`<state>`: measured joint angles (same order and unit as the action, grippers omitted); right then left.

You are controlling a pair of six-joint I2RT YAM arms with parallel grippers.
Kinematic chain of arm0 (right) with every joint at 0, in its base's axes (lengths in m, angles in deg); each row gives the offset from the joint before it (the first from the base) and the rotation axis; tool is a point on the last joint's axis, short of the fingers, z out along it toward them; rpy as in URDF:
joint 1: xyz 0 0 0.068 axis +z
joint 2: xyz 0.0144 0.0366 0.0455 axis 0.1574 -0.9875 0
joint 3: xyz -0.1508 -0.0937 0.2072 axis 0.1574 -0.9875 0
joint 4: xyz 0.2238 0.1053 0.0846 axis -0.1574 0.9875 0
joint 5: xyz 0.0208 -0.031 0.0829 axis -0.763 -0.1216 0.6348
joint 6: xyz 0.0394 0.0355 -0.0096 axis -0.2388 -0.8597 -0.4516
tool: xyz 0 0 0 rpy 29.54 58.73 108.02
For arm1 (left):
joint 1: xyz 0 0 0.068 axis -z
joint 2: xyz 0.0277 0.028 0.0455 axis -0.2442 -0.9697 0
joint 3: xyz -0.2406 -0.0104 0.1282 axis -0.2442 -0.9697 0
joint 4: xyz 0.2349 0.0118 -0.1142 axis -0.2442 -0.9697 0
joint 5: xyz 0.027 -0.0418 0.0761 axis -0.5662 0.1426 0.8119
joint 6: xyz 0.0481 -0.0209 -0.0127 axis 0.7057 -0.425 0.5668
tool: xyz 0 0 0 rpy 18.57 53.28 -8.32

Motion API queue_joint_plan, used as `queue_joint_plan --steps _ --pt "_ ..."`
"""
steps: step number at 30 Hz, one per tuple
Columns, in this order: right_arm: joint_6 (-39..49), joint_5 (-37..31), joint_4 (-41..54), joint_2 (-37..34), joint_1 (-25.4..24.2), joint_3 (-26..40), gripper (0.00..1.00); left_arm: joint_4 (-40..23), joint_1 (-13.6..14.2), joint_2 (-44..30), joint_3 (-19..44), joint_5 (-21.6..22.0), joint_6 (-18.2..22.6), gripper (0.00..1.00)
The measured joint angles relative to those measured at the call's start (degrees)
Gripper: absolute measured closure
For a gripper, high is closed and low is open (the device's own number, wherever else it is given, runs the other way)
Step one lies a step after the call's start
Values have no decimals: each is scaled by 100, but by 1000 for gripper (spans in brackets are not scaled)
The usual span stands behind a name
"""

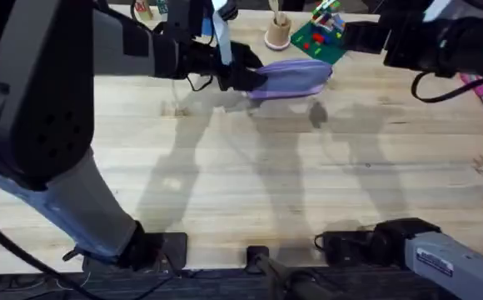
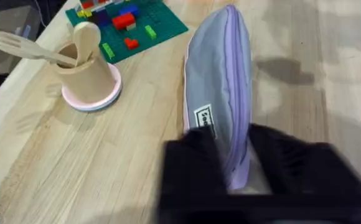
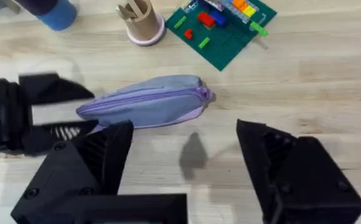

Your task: Unzip the bag, pick up the pens from the table one at a time and place them inside, then zip the bag closed.

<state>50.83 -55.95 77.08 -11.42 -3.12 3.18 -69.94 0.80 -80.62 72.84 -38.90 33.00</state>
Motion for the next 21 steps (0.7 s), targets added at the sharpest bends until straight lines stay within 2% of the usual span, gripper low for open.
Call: queue_joint_plan --steps 4,5,10,13,16,21 --pt "73 2 29 15 0 0 6 -2 -40 0 0 -18 -11 70" --pt "78 2 36 15 0 0 6 -2 -47 0 0 -18 -31 25" --pt "116 2 35 15 0 0 6 -38 -74 5 0 -13 -53 6" --pt "133 2 103 18 0 0 6 -278 -74 131 0 113 -156 6" --pt "160 2 359 94 0 0 6 -835 -74 543 -2 445 -280 6" --pt "459 4 1177 460 7 0 6 -2303 -72 1800 -4 1231 -389 6"
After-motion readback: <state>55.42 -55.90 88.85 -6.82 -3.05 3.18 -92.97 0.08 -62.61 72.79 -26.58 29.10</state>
